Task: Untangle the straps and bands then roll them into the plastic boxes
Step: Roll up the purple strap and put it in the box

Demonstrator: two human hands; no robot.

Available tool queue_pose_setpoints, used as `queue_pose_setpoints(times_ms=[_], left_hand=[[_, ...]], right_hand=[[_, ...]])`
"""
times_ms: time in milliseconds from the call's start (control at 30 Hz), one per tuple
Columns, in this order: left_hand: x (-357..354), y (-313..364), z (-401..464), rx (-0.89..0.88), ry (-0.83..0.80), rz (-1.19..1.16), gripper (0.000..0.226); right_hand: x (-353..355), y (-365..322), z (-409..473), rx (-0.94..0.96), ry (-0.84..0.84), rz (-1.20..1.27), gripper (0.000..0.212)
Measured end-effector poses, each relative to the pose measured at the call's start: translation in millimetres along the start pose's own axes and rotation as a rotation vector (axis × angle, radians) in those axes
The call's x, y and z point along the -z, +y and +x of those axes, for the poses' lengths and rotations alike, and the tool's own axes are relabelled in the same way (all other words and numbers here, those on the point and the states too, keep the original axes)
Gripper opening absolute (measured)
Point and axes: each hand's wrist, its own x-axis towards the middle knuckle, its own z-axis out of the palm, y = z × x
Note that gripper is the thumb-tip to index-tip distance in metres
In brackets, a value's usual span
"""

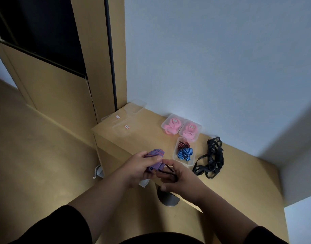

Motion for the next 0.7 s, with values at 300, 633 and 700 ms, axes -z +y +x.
queue_pose_setpoints(times_ms=[300, 633, 700], left_hand=[[0, -12, -4, 0.141, -0.123, -0.157, 0.039], [-2, -15, -6, 0.025, -0.054, 0.017, 0.023], [3, -16, -2, 0.010, 0.049, 0.060, 0.026]], right_hand=[[9, 23, 9, 0.324, 0.403, -0.840, 0.020], [0, 24, 5, 0.381, 0.447, -1.069, 0.013], [-1, 23, 4, 0.373, 0.505, -0.938, 0.016]])
